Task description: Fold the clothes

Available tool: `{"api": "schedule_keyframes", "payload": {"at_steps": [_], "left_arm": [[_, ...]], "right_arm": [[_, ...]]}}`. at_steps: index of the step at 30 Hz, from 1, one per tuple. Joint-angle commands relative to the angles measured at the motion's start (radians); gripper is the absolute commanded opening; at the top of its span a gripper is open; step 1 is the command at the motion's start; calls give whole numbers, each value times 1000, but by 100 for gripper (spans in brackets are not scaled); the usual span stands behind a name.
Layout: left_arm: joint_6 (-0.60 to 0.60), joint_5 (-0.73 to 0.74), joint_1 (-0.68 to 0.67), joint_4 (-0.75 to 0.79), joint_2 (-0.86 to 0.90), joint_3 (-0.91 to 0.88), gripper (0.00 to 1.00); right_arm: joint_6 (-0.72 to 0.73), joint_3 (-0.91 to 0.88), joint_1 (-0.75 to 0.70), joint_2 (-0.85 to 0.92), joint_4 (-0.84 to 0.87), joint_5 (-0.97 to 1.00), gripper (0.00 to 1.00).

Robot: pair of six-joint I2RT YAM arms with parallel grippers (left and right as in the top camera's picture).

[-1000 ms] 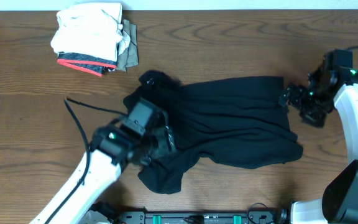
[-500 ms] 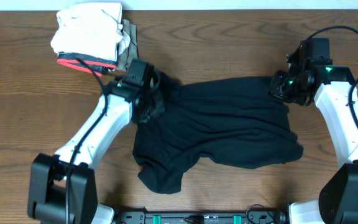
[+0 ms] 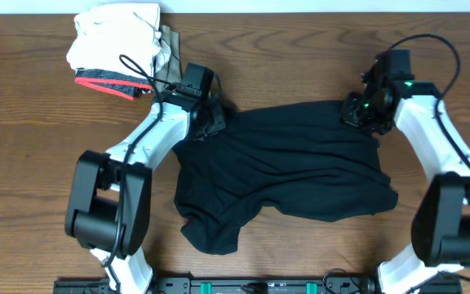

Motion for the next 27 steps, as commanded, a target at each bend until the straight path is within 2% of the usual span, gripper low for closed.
{"api": "schedule_keyframes", "payload": {"at_steps": [1, 20, 27], "left_arm": [[2, -17, 6, 34, 10, 7, 6], [-1, -18, 6, 169, 138, 7, 6], [-2, -17, 6, 211, 139, 7, 6]], "right_arm": [[-8, 15, 16, 50, 24, 4, 1], [5, 14, 18, 211, 107, 30, 1], [56, 14, 14, 212, 117, 135, 1]]}}
